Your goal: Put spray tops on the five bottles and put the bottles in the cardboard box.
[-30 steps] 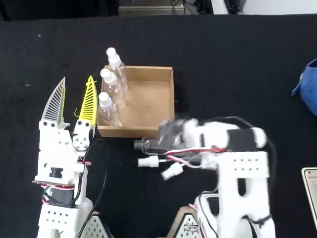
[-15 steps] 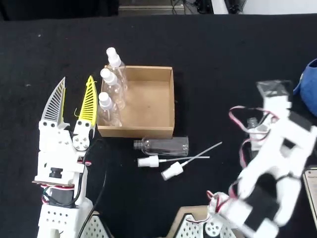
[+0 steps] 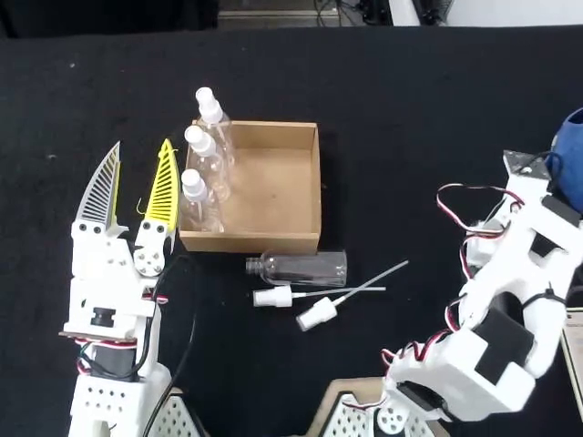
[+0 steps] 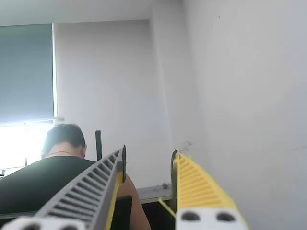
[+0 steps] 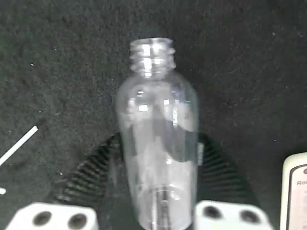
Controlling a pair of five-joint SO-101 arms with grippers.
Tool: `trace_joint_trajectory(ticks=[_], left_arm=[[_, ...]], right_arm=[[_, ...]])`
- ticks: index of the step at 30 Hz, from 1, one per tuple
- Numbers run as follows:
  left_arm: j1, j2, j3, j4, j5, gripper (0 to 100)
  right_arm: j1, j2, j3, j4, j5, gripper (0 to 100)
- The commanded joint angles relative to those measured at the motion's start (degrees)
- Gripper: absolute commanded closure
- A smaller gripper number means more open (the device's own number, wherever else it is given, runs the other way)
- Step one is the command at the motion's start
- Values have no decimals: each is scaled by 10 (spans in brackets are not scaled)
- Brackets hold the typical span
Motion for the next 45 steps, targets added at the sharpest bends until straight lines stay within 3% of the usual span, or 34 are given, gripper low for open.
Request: trace_joint_trajectory(ticks=[1, 6, 14, 24, 33, 35, 40, 45], left_arm=[[0, -2, 5, 3, -1, 970], [0, -2, 5, 3, -1, 970], [-2, -2, 5, 3, -1, 970], [-2, -2, 5, 3, -1, 970], [-2, -2, 5, 3, -1, 970], [0, -2, 5, 3, -1, 970], [-2, -2, 5, 3, -1, 970], [-3, -4, 5, 3, -1, 970]], right_arm=[[-3, -6, -54, 55, 42, 709], [-13, -6, -95, 124, 84, 717], [3, 0, -110, 127, 153, 716], [32, 0, -28, 14, 164, 715], [31, 0, 44, -13, 165, 720], [31, 0, 69, -33, 182, 749], [33, -5, 105, -60, 233, 993], [36, -27, 80, -13, 232, 988]])
